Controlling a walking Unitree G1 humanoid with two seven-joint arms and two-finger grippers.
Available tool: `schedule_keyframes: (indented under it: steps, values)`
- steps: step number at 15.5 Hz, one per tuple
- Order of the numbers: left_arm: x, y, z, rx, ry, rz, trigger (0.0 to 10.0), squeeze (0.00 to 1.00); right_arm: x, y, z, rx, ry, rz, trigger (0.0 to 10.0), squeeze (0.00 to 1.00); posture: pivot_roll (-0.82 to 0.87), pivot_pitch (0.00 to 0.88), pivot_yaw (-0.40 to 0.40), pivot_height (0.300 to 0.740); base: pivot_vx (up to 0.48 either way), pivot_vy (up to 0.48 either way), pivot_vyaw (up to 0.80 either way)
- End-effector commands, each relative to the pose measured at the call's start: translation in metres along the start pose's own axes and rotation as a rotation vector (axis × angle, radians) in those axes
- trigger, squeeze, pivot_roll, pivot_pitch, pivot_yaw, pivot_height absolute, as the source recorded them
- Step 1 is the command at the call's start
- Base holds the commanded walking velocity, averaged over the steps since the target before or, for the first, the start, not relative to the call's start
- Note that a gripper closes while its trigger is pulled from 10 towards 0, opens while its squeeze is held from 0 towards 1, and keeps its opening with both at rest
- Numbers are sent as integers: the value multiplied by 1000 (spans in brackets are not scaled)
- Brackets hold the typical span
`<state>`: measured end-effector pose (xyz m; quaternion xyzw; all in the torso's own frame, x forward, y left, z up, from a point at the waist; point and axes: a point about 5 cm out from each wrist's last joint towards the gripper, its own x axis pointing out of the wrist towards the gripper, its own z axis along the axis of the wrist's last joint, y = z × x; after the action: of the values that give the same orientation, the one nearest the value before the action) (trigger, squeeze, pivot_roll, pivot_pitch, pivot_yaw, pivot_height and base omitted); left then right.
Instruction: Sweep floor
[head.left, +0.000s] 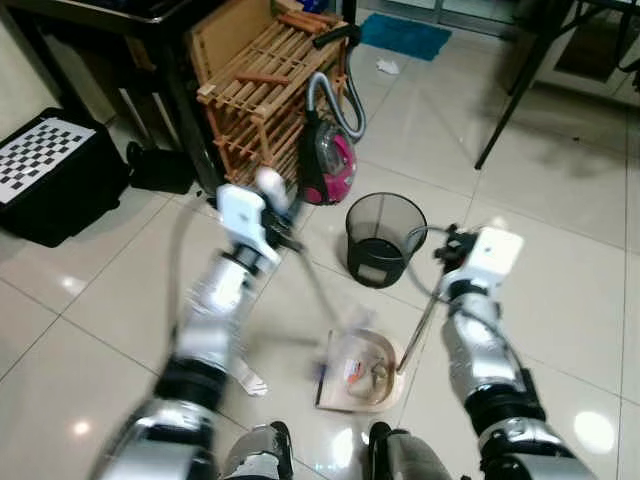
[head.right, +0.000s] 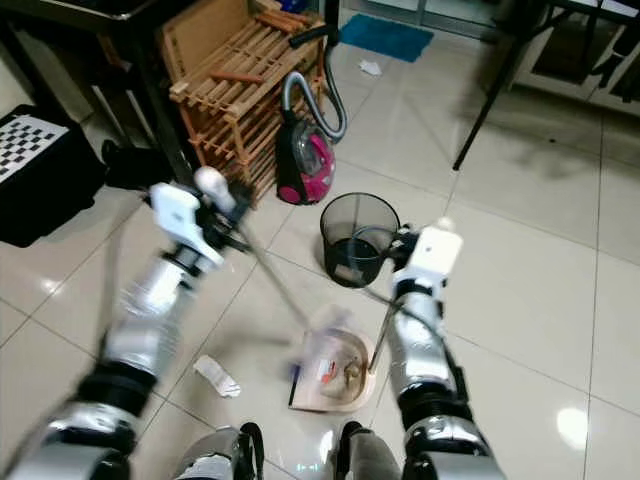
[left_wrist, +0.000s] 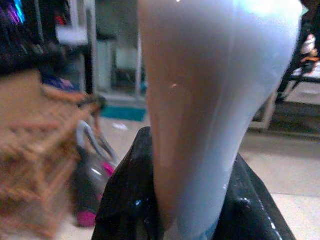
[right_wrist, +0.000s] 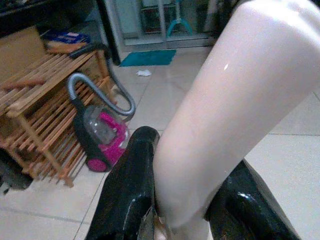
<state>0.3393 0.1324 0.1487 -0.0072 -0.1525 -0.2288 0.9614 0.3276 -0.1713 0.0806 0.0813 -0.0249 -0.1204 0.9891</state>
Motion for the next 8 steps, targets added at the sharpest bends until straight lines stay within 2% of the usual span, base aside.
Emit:
schedule_keyframes:
  steps: [1,2,3,4,6,8]
  values:
    - [1,11,22,81,-55,-23,10000,0,3,-8,6,14,0,-17,10000,0,55,66,37,740,0,0,0]
    - [-1,12,22,91,-45,-29,10000,0,4,-9,6,11,6,-18,10000,0,56,61,37,740,0,0,0]
    - [-12,20,21,124,-9,-34,10000,0,6,-12,8,-26,50,1,10000,0,53,50,41,740,0,0,0]
    - [-28,32,15,159,53,2,10000,0,9,-14,20,-24,69,30,10000,0,48,47,48,740,0,0,0]
    - [-36,38,12,166,83,34,10000,0,12,-16,29,-8,82,32,10000,0,43,48,56,740,0,0,0]
    - [-52,47,6,167,122,108,10000,0,15,-14,59,3,68,78,10000,0,28,49,64,740,0,0,0]
